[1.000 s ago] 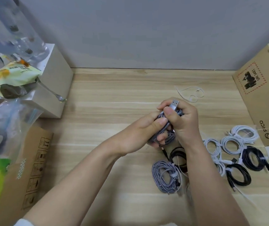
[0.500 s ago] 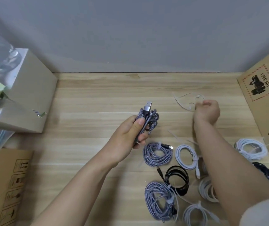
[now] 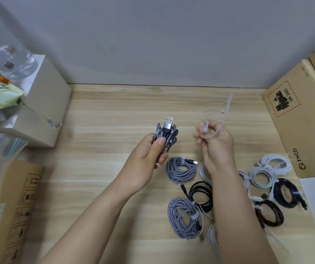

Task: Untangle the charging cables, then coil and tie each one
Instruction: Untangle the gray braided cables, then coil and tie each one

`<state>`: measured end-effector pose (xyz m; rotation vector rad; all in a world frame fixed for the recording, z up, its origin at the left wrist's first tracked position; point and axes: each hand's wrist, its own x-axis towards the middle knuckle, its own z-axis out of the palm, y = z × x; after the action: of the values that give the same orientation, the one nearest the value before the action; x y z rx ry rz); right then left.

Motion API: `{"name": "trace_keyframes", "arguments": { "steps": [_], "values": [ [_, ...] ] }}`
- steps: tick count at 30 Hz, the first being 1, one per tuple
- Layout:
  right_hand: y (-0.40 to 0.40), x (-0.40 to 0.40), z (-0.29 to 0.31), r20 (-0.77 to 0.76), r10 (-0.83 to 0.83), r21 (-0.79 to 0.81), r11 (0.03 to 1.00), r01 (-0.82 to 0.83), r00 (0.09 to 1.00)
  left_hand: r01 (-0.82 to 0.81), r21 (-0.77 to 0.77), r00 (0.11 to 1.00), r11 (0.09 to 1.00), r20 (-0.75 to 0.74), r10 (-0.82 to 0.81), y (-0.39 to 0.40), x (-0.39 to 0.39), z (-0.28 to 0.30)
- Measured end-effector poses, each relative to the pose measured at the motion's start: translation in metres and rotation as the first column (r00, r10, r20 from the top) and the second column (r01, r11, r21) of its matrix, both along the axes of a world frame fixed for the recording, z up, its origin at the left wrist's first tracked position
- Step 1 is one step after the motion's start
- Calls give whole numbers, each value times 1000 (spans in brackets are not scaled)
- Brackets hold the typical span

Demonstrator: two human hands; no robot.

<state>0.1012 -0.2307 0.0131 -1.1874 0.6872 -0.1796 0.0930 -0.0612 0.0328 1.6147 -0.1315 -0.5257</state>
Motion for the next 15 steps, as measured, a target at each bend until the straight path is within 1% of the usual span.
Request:
{"name": "trace_keyframes", "arguments": {
  "steps": [3, 5, 8, 11, 15],
  "values": [
    [40, -50, 33, 57, 170, 93, 980, -175, 984, -34, -13, 997, 999, 74, 35, 9, -23, 12],
    [63, -74, 45, 95, 213, 118, 968, -224, 972, -42, -1, 992, 999, 122, 41, 16, -39, 19],
    [84, -96, 54, 119, 207, 98, 971, -219, 971, -32, 26, 982, 999, 188, 27, 25, -61, 26],
    [98, -110, 67, 104, 193, 56, 978, -199, 976, -34, 26, 977, 999, 209, 28, 34, -79, 36],
    [111, -123, 73, 136, 115, 109, 985, -130, 984, -39, 10, 978, 999, 207, 36, 45, -94, 45]
  ]
}}
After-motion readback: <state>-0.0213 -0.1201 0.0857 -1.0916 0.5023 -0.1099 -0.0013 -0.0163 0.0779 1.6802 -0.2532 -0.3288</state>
